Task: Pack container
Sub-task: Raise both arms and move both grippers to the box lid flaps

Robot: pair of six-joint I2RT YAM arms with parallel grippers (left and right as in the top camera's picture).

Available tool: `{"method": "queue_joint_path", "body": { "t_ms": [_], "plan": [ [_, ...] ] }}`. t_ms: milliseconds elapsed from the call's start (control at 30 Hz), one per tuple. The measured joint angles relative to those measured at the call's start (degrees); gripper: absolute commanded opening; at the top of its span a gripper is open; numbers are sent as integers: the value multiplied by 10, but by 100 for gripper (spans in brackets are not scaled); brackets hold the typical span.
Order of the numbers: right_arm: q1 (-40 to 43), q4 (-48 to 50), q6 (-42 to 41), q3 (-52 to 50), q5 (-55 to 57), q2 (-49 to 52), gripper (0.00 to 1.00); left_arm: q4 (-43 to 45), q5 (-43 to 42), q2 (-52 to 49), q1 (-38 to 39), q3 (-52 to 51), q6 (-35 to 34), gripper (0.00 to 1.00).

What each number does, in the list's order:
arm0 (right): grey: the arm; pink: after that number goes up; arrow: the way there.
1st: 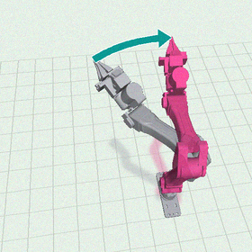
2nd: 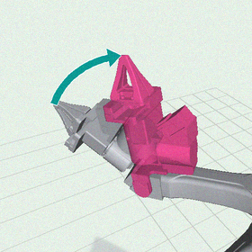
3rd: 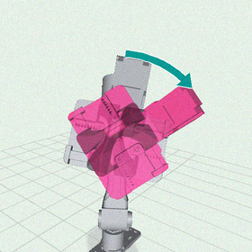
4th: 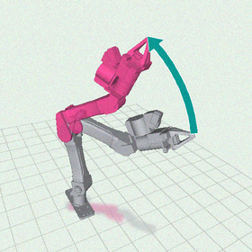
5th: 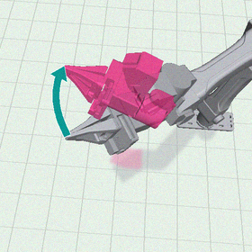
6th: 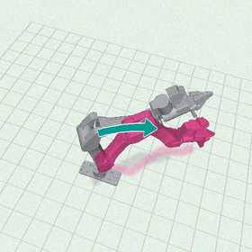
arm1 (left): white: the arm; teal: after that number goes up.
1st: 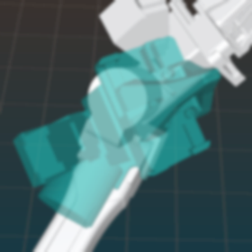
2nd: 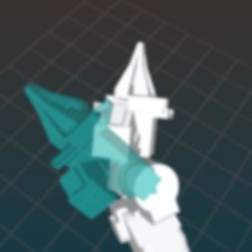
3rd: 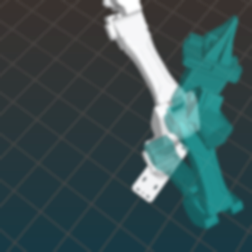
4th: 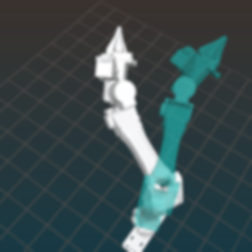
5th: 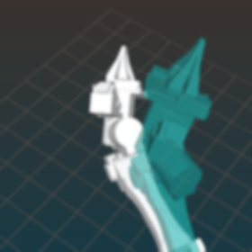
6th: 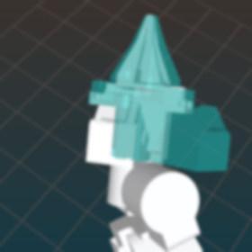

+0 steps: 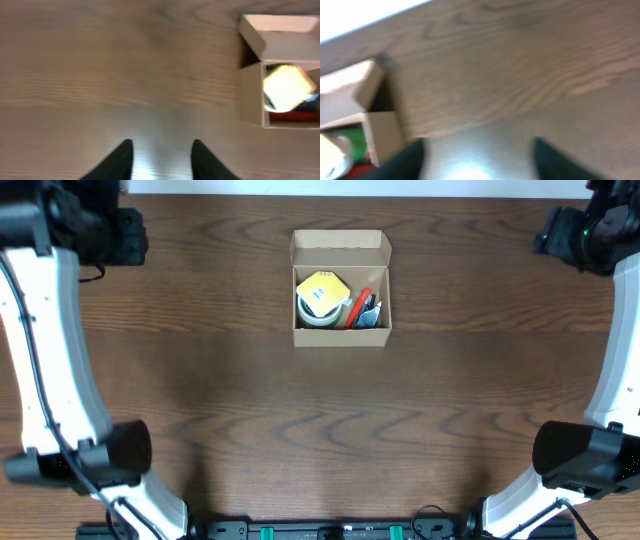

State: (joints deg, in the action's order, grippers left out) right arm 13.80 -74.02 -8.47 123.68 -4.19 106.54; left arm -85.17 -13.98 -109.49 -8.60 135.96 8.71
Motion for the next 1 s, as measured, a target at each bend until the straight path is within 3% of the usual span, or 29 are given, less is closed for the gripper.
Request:
{"method": "queue_joint_path", "body": {
  "t_ms": [67, 100, 133, 267, 500, 1000],
  "plan": [
    [-3, 9, -17, 0, -17, 4, 22, -5, -52, -36, -16, 0, -12, 19],
    [-5, 12, -22, 0, -22, 8, 5, -4, -72, -52, -19, 0, -16, 15],
    [-9, 14, -29, 0, -27, 15, 1, -3, -98, -72, -21, 0, -18, 11],
    [-30, 17, -47, 0, -65, 66, 1, 5, -176, -135, -17, 0, -25, 6],
    [-45, 33, -47, 0, -216, 205, 1, 12, -316, -223, -14, 0, -7, 6],
    [-52, 80, -49, 0, -449, 356, 1, 59, -500, -371, -5, 0, 4, 6]
  ]
}}
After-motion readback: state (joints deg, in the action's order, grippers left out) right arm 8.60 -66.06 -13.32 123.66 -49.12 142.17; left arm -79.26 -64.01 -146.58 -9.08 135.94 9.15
